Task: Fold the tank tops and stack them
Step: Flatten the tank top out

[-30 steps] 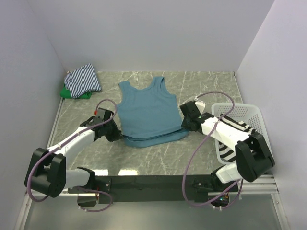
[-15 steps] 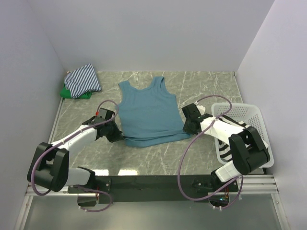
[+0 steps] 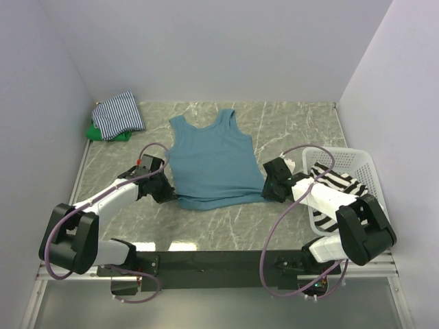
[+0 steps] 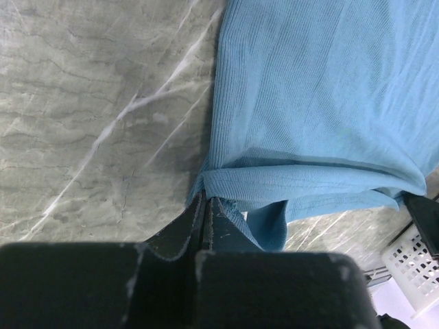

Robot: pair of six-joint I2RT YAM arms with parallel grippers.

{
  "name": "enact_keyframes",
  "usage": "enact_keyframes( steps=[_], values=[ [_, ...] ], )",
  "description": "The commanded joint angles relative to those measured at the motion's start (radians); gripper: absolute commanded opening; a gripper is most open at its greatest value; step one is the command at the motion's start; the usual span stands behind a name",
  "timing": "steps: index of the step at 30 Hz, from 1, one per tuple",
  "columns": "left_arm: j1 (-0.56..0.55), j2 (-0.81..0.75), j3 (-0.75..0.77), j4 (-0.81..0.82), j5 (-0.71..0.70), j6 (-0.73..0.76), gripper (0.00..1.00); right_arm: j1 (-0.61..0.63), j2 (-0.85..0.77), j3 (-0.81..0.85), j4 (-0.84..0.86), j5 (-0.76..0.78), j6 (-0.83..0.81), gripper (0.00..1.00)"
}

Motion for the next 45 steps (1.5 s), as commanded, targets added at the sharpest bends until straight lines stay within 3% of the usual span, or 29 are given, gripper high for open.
enact_keyframes(
  steps=[1,15,32,37,45],
  values=[
    [0.004,-0.028,0.024,-0.003,-0.002,0.008,0.01,0.018,-0.030,-0.036,0.016,-0.001,0.010,0.44],
    [0.005,-0.058,0.014,-0.031,-0.012,0.002,0.01,0.131,0.003,-0.012,-0.019,0.032,0.003,0.52],
    [-0.007,-0.145,-0.054,-0.132,-0.066,-0.047,0.01,0.108,0.079,-0.002,-0.118,0.003,-0.005,0.55],
    [-0.007,-0.078,-0.002,-0.153,-0.101,-0.028,0.01,0.094,0.088,0.024,-0.168,-0.020,-0.016,0.55],
    [0.014,0.039,0.115,-0.058,-0.144,0.023,0.01,0.032,0.214,0.105,-0.217,-0.037,-0.057,0.55]
  ],
)
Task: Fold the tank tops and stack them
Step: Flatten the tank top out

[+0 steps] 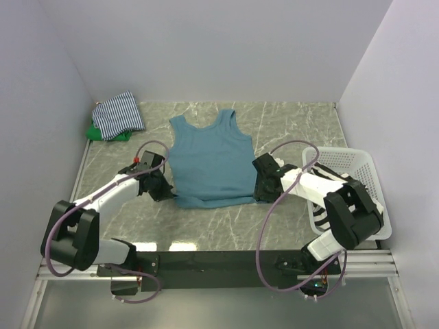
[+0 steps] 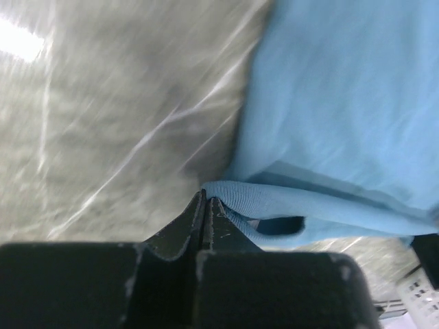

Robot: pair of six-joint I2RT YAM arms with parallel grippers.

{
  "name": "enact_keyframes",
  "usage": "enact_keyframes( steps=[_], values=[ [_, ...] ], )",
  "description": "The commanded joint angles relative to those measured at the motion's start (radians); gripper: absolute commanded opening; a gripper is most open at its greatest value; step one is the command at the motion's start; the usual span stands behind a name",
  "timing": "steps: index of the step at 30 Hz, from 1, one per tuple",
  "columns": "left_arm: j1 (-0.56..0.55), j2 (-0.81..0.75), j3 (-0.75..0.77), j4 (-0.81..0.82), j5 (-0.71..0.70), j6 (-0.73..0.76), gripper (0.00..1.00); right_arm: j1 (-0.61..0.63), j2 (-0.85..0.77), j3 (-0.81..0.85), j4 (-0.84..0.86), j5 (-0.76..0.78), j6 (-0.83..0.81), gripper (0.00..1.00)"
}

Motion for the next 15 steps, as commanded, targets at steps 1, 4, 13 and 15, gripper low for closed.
enact_keyframes(
  steps=[1,4,13,15],
  values=[
    [0.020,0.037,0.071,0.073,-0.022,0.041,0.04,-0.054,0.085,-0.005,-0.096,-0.012,-0.045,0.54],
    [0.031,0.087,0.087,0.118,0.071,0.075,0.13,-0.065,0.089,0.020,-0.117,-0.021,-0.066,0.54],
    [0.043,0.020,0.159,0.066,0.089,0.215,0.50,-0.063,0.079,0.015,-0.128,-0.096,-0.080,0.54],
    [0.041,-0.014,0.199,0.035,0.082,0.245,0.55,-0.063,0.074,0.007,-0.128,-0.102,-0.076,0.54]
  ],
)
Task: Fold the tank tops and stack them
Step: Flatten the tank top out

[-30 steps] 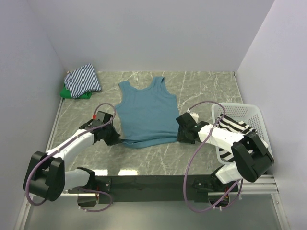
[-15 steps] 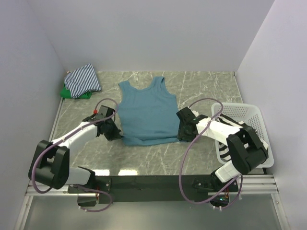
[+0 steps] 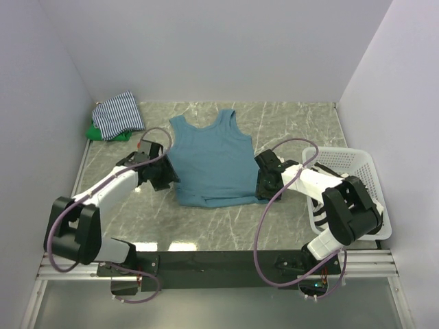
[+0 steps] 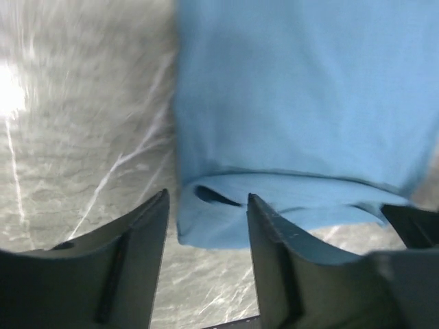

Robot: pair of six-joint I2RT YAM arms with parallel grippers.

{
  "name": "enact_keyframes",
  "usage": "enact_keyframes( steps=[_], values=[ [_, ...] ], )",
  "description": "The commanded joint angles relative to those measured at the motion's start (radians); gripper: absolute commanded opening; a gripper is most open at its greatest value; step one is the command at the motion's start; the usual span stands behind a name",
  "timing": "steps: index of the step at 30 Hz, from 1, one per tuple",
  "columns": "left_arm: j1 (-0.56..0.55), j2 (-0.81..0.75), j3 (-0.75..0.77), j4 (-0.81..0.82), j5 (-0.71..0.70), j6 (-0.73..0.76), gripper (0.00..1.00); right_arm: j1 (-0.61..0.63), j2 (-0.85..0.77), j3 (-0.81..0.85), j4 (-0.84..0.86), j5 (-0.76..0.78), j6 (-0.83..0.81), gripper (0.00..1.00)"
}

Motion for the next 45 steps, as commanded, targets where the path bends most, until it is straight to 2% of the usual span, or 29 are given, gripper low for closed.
enact_keyframes(
  steps=[1,5,11,15,18,24,33,38,45],
  values=[
    [0.005,-0.085,0.096,-0.030,0.018,0.119,0.56,-0.007,0.025,-0.047,-0.082,-0.045,-0.001,0.54],
    [-0.054,-0.058,0.175,-0.095,-0.026,0.143,0.51,-0.007,-0.017,-0.064,-0.088,-0.048,0.016,0.53],
    [-0.171,0.042,0.203,-0.058,-0.045,0.114,0.45,-0.007,-0.143,-0.090,-0.096,-0.070,0.022,0.51],
    [-0.234,0.097,0.214,-0.032,-0.054,0.135,0.47,-0.005,-0.196,-0.092,-0.064,-0.097,0.013,0.51],
    [-0.274,0.152,0.237,-0.033,-0.046,0.179,0.50,-0.005,-0.195,-0.072,-0.064,-0.104,0.008,0.51],
    [-0.341,0.221,0.263,-0.038,-0.063,0.201,0.49,-0.007,-0.189,-0.070,-0.027,-0.116,0.011,0.51],
    [-0.381,0.284,0.277,-0.024,-0.095,0.190,0.42,-0.005,-0.207,-0.033,0.019,-0.145,0.006,0.51],
    [-0.400,0.272,0.265,-0.039,-0.099,0.175,0.35,-0.005,-0.184,-0.035,0.044,-0.154,0.017,0.50],
    [-0.411,0.241,0.208,-0.032,-0.083,0.147,0.32,-0.001,-0.161,-0.056,0.094,-0.166,0.039,0.50]
  ],
)
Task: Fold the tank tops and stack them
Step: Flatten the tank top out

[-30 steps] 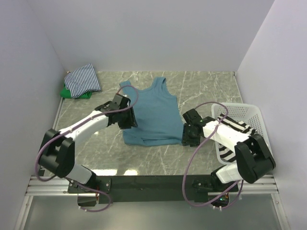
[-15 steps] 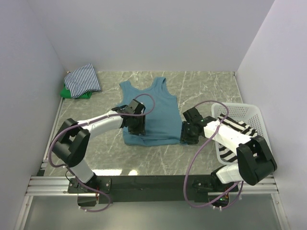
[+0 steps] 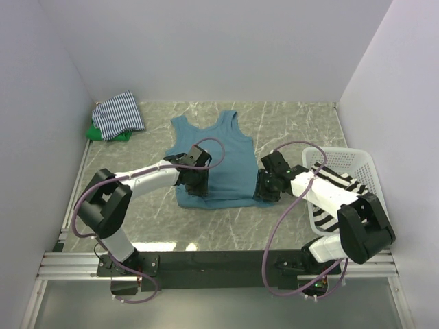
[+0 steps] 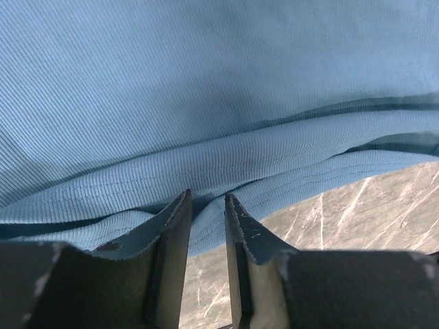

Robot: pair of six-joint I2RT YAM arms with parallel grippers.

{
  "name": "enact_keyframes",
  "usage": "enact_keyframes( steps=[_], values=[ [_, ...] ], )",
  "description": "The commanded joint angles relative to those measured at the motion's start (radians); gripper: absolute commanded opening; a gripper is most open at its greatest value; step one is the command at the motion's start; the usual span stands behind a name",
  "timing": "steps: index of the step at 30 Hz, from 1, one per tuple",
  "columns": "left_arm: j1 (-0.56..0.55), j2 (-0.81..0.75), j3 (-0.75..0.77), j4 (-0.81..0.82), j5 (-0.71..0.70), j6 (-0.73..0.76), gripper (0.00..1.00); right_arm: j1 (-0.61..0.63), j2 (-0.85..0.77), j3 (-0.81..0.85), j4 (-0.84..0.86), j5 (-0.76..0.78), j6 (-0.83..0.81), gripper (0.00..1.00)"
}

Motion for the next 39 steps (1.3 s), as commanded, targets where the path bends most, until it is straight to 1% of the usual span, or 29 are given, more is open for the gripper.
enact_keyframes(
  steps=[1,13,22,26,38,39],
  values=[
    [-0.010,-0.047,-0.034,0.009,-0.001,-0.021,0.31,0.004,0.014,0.010,0.051,-0.014,0.017,0.49],
    [-0.040,-0.145,-0.114,-0.005,0.016,-0.072,0.29,0.038,0.028,-0.021,0.086,-0.016,0.037,0.49],
    [-0.099,-0.177,-0.181,0.009,0.023,-0.133,0.28,0.069,0.031,-0.064,0.103,-0.008,0.055,0.48],
    [-0.117,-0.213,-0.217,0.008,0.004,-0.164,0.28,0.076,0.017,-0.087,0.104,-0.005,0.061,0.48],
    [-0.132,-0.407,-0.411,0.024,-0.033,-0.351,0.29,0.090,-0.013,-0.125,0.094,0.015,0.071,0.48],
    [-0.132,-0.436,-0.421,0.020,-0.067,-0.372,0.29,0.090,-0.018,-0.125,0.085,0.021,0.069,0.48]
  ],
)
